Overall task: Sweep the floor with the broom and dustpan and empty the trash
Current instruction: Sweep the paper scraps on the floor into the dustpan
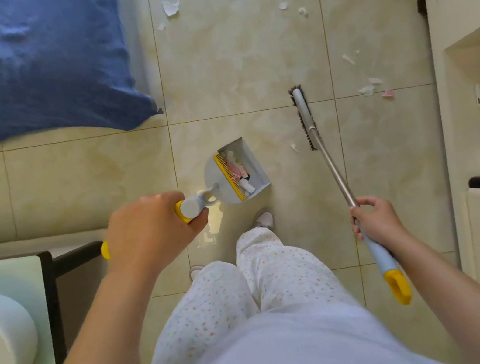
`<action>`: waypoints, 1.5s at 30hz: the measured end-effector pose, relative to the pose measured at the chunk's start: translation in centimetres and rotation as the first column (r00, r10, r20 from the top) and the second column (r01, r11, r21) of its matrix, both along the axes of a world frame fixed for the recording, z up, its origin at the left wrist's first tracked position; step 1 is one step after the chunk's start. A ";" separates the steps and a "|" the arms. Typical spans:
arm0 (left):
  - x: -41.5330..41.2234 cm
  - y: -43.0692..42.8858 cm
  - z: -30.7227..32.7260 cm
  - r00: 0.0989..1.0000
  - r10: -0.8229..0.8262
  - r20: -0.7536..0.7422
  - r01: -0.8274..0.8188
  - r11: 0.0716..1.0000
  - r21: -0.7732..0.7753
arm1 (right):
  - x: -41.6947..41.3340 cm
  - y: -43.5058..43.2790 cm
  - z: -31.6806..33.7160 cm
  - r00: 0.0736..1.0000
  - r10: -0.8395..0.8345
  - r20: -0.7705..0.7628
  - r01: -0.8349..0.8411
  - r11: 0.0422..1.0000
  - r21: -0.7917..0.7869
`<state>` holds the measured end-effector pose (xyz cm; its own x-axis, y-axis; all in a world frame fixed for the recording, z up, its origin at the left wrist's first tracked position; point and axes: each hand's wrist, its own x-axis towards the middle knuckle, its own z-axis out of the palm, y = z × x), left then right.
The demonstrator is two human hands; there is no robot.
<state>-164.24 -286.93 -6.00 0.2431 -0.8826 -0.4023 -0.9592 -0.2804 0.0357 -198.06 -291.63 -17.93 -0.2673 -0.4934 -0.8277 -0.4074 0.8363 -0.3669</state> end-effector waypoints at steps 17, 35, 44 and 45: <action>-7.1 -11.6 0.2 0.969 -0.241 0.061 0.242 0.970 -0.011 | 0.9 -4.7 -4.3 0.989 -0.099 0.108 0.079 0.981 0.176; -0.9 -9.9 -0.5 0.971 -0.236 -0.025 0.236 0.972 0.001 | 5.1 -2.2 3.4 0.930 -0.293 0.222 0.259 0.951 0.170; 2.2 -10.2 -0.4 0.979 -0.182 -0.088 0.180 0.983 -0.029 | 8.5 -3.3 5.1 0.878 -0.435 0.202 0.389 0.892 0.229; 2.2 -10.1 -0.4 0.979 -0.178 -0.099 0.177 0.984 -0.022 | 8.4 -3.3 5.2 0.845 -0.486 0.225 0.427 0.865 0.264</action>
